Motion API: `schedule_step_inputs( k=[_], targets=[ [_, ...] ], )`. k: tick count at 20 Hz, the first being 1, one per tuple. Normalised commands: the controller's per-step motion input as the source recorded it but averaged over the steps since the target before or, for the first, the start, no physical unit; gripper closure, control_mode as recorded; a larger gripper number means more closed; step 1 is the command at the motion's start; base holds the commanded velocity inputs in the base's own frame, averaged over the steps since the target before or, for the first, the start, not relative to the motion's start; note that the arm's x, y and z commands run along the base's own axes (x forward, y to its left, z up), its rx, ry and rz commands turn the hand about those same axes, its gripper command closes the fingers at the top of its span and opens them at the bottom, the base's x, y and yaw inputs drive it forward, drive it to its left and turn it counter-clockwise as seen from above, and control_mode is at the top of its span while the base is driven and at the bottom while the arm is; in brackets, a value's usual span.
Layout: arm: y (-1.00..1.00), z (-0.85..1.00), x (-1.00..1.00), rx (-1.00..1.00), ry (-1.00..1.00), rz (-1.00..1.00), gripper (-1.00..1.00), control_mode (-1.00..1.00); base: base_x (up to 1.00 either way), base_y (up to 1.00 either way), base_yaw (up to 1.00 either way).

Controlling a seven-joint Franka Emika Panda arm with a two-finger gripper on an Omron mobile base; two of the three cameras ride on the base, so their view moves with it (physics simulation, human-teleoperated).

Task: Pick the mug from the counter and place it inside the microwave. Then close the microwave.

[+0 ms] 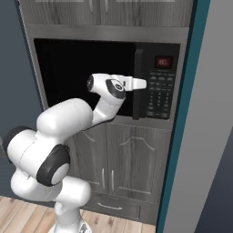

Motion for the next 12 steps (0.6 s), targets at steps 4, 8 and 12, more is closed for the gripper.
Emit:
schedule_step_inputs(
  k=[4, 8, 12],
  targets=[
    [-0.10, 0.00, 0.46, 0.00, 0.00, 0.01, -1.00, -1.00, 0.00, 0.00, 0.00],
    [-0.14, 0.00, 0.44, 0.01, 0.00, 0.01, -1.00, -1.00, 0.00, 0.00, 0.00],
    [-0.07, 0.00, 0.17, 0.02, 0.00, 0.01, -1.00, -1.00, 0.00, 0.00, 0.00]
  ],
)
